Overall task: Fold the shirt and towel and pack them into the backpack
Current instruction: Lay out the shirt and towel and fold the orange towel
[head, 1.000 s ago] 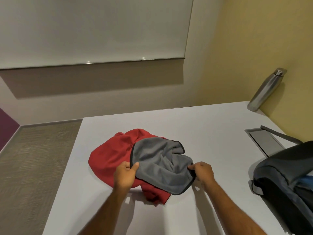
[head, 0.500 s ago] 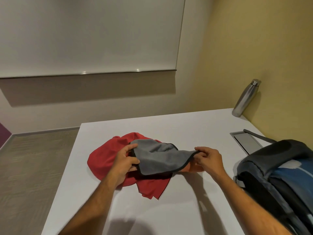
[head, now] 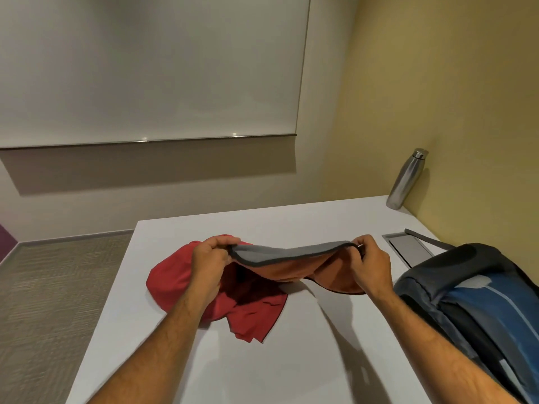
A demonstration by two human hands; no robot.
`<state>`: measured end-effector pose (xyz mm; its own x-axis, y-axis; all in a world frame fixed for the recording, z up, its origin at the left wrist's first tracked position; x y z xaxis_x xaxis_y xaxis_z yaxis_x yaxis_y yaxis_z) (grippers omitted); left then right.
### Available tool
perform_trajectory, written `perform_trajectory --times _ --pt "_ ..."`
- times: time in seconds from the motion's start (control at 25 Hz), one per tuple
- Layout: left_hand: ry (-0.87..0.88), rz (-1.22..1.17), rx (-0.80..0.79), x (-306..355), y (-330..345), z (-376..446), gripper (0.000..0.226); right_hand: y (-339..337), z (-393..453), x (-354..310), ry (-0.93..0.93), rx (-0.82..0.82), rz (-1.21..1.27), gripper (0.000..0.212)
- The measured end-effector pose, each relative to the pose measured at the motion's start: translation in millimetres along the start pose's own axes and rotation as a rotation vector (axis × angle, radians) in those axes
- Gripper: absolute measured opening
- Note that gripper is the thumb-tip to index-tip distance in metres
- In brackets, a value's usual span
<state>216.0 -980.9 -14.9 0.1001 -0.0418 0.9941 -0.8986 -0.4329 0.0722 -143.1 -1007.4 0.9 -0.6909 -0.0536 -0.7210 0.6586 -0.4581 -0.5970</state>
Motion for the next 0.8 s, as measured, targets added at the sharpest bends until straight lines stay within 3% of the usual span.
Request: perform_trajectory --times 0.12,0.24,0.32,0.4,0.48,0.64,0.8 --pt "0.245 0.187 -0.022 31.4 10.4 -7.4 0.047 -16.4 9.8 -7.9 -0.043 0.039 -0.011 0.012" --pt "0.417 0.415 -0.001 57.4 22.1 -13.7 0.03 -36.0 29.2 -20.2 -0.148 0.015 -0.043 0.014" --pt "0.43 0.446 0.044 71.0 25.2 -13.3 0.013 -45.2 42.2 -30.6 -0.29 -0.144 -0.121 0.018" --pt "0.393 0.449 0.09 80.7 26.7 -9.2 0.004 -48.7 49.5 -35.1 -0.479 -0.321 -0.348 0.023" --pt "0.368 0.48 0.105 88.9 32.9 -6.7 0.004 -56.7 58.4 -32.7 -0.542 -0.363 -0.517 0.021" --pt "0.343 0.475 0.044 99.6 57.6 -1.1 0.006 -84.6 79.6 -35.3 -0.422 -0.171 -0.576 0.018" --pt "0.299 0.314 -0.039 114.7 75.8 8.0 0.019 -119.8 90.7 -45.9 -0.33 0.046 -0.458 0.022"
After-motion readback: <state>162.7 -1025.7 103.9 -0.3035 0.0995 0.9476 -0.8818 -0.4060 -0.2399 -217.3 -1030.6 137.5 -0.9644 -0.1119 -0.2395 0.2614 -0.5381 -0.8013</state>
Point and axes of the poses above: each hand's wrist, its own z-axis towards the middle knuckle, its own y-axis out of the palm, x = y × z, the point moved 7 cm from there along z, towards the middle knuckle, and after that the axes turned 4 degrees about x, right-handed, at the moved point
